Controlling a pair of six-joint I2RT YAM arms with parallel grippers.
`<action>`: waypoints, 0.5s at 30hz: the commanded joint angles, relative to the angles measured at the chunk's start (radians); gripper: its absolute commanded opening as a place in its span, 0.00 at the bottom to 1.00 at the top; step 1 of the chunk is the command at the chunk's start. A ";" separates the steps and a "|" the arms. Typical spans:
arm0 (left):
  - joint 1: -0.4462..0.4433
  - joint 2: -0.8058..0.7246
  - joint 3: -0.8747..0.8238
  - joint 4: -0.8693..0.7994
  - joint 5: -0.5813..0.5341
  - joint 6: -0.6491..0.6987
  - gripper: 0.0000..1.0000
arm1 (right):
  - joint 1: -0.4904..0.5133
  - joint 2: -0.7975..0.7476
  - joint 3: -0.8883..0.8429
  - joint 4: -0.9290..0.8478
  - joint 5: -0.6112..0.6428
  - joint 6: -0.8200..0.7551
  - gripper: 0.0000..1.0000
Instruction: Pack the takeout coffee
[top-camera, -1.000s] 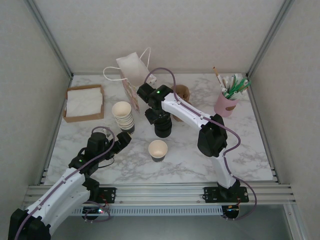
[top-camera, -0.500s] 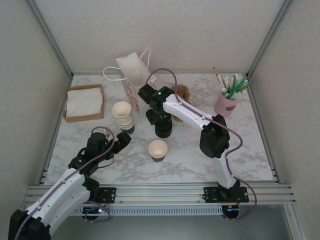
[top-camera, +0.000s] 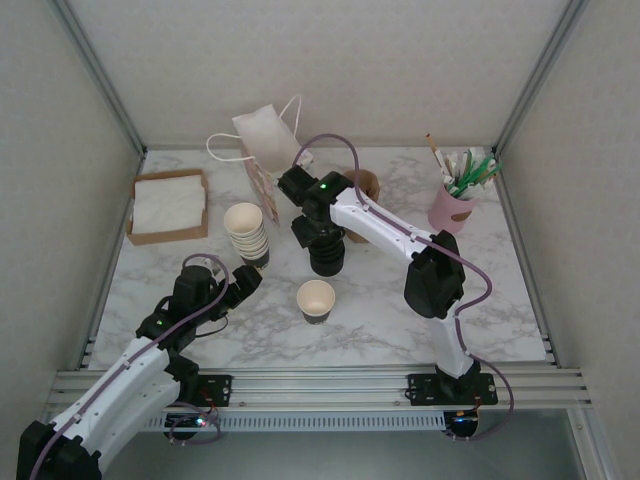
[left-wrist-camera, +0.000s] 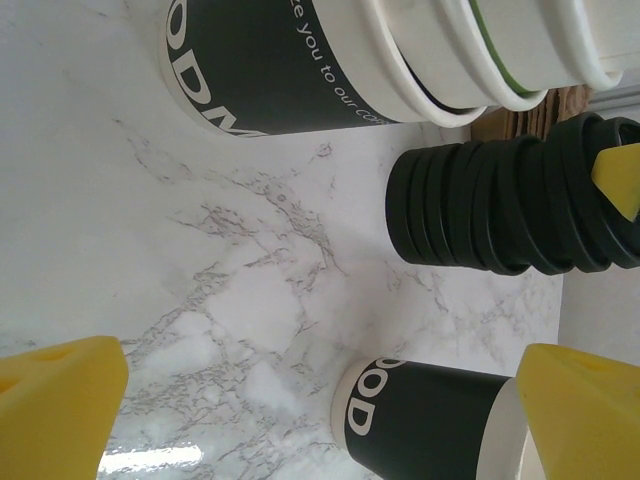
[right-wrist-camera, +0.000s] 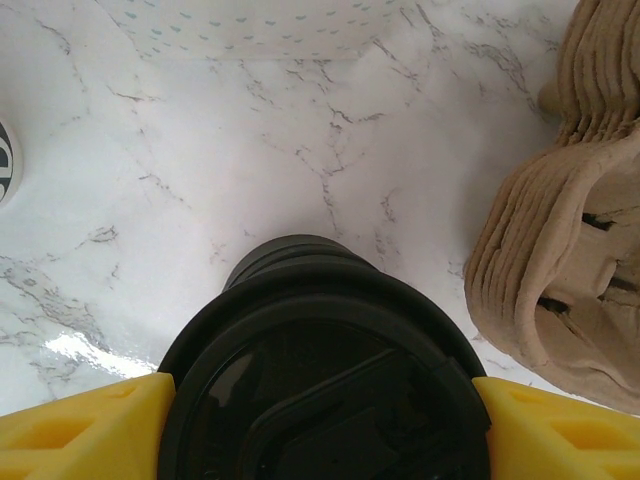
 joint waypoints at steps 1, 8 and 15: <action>0.008 -0.010 0.015 -0.006 0.017 0.011 0.99 | 0.004 -0.041 -0.028 0.005 -0.008 0.020 0.75; 0.003 -0.001 0.039 0.037 0.084 0.013 0.89 | 0.003 -0.075 -0.070 0.030 -0.019 0.035 0.75; -0.038 0.006 0.048 0.099 0.117 -0.031 0.66 | -0.009 -0.112 -0.111 0.058 -0.043 0.050 0.76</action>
